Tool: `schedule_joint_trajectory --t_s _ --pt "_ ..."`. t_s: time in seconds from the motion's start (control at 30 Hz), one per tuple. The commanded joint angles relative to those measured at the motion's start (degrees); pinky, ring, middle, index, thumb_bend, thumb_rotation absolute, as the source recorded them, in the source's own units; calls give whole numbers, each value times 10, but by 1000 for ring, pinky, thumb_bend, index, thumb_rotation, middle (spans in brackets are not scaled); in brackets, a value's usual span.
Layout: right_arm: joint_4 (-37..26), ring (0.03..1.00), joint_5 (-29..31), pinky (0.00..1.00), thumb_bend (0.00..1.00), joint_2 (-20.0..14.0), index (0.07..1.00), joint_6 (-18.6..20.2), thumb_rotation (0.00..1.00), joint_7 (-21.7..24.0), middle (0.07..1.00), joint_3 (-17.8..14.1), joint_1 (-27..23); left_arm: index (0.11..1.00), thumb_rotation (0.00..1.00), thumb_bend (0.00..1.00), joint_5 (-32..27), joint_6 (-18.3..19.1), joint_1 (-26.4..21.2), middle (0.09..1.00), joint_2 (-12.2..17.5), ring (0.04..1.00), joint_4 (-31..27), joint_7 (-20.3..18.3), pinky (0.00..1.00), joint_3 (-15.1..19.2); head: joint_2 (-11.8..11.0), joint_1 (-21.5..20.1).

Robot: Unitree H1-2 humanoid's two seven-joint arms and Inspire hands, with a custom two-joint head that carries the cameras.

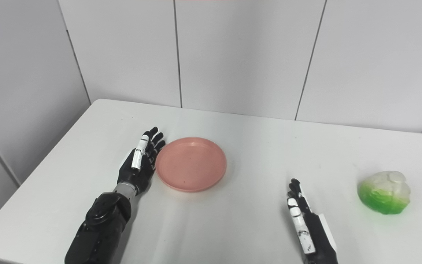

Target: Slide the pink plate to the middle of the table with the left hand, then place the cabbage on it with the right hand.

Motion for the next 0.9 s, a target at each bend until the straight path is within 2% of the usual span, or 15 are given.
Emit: schedule_joint_trajectory --t_s 0.0,0.23,0.53,0.73,0.87 --pt "-4 997 -5 1000 214 9 1000 -2 1000 4 1000 11 -7 986 1000 336 -9 41 -8 990 -31 993 6 -27 1000 -25 1 -8" --pt "-2 994 -12 1000 230 13 1000 -5 1000 0 1000 14 -7 990 1000 341 -1 40 -4 993 -49 994 -7 -42 1000 -40 4 -24" --pt "-2 991 -17 1000 254 21 1000 3 1000 -6 1000 16 -7 985 1000 345 -4 69 13 992 -69 997 -36 -62 998 -42 9 -50" --pt "-3 993 -19 1000 266 22 1000 6 1000 -7 1000 16 -6 1000 1000 371 -5 69 23 1000 -69 1000 -43 -76 1000 -44 11 -66" --pt "-1 997 -17 1000 267 21 1000 4 1000 -6 1000 15 -7 993 1000 363 -5 72 26 1000 -69 1000 -48 -71 1000 -39 11 -74"
